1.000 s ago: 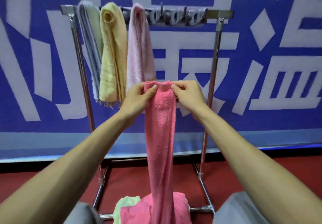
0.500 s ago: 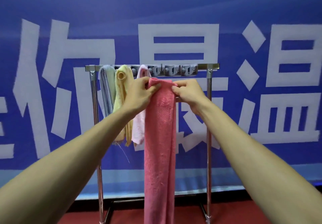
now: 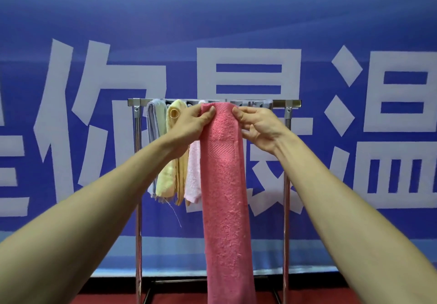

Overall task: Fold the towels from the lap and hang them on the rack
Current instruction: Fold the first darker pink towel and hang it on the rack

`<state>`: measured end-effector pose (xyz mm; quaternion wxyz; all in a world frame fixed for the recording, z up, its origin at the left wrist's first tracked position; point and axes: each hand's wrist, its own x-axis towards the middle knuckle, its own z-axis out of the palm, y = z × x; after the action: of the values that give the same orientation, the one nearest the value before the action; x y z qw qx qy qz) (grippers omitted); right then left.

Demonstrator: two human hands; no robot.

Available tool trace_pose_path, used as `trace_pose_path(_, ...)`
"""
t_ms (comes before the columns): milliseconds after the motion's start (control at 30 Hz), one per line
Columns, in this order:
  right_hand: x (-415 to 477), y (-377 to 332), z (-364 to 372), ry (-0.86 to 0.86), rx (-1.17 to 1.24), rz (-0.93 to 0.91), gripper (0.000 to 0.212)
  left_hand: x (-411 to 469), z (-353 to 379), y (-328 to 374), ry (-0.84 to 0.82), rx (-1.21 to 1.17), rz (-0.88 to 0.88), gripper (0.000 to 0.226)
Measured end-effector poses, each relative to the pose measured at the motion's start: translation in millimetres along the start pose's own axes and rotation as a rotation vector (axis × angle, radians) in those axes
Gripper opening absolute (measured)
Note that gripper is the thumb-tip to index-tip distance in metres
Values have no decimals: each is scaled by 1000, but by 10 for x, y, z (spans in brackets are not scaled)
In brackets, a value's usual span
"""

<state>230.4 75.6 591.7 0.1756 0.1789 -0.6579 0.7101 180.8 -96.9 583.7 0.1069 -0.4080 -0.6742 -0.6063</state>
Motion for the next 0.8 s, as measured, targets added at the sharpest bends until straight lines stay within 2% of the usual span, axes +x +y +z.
trace_pose_path(200, -38, 62, -66, 8, -83, 60, 17, -39, 22, -76, -23, 7, -67, 33)
trace_pose_path(333, -64, 68, -93, -30, -169, 104, 21, -55, 44, -119, -38, 58, -82, 31)
trace_pose_path(500, -124, 53, -91, 59, -407, -20, 11, -98, 48, -150, -9, 136, -76, 24)
trace_pose_path(600, -110, 88, -75, 144, -465, -133, 7, -112, 70, -181, 66, 105, -46, 32)
trace_pose_path(667, -99, 162, -76, 186, -435, -133, 8, -160, 55, -223, 62, 101, -46, 34)
trace_pose_path(733, -99, 263, -49, 192, -500, -67, 7, -228, 33, -302, 28, 159, -45, 28)
trace_pose_path(800, -73, 336, -31, 221, -543, -88, 12, -220, 10, -364, 71, 195, 1, 20)
